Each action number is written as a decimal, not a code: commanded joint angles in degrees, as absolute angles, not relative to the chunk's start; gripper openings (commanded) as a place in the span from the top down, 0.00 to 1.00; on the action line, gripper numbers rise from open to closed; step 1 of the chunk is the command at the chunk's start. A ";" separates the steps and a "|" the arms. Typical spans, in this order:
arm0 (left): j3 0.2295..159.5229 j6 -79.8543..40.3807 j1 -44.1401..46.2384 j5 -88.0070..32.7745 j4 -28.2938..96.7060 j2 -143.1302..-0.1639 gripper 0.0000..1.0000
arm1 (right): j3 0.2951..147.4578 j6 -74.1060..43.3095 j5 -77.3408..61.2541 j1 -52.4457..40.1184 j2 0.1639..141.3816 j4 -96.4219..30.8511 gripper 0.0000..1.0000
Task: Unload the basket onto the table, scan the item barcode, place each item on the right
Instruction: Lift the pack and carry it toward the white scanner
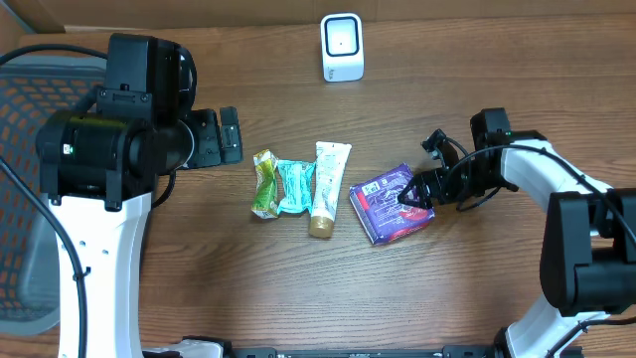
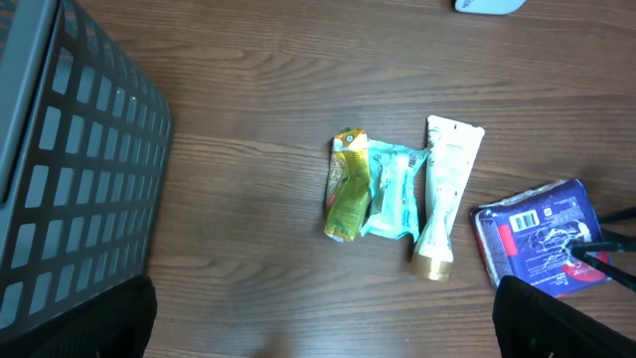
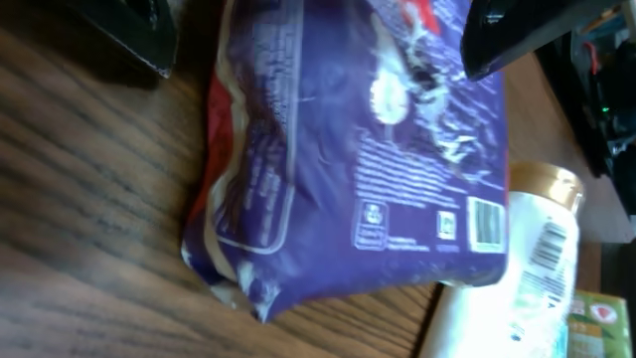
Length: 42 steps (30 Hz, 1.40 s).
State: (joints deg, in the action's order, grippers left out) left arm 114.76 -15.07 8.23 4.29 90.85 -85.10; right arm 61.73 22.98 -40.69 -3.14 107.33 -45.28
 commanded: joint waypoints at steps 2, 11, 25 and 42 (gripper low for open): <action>114.89 -15.88 8.27 4.43 90.78 -85.01 0.00 | 58.08 20.75 -41.41 -3.27 107.50 -40.95 0.11; 114.89 -15.88 8.27 4.43 90.80 -85.01 0.00 | 55.00 16.05 -41.87 -3.42 107.50 -36.67 0.32; 114.89 -15.88 8.27 4.43 90.80 -85.01 0.00 | 56.23 7.62 -48.18 -2.74 107.48 -36.67 0.95; 114.89 -15.88 8.27 4.43 90.78 -85.01 0.00 | 87.02 -0.82 -27.77 -8.99 100.99 -53.23 0.96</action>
State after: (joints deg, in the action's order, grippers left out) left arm 114.76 -15.05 8.23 4.29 90.85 -85.10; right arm 81.95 3.38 -37.15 -6.31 105.56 -52.64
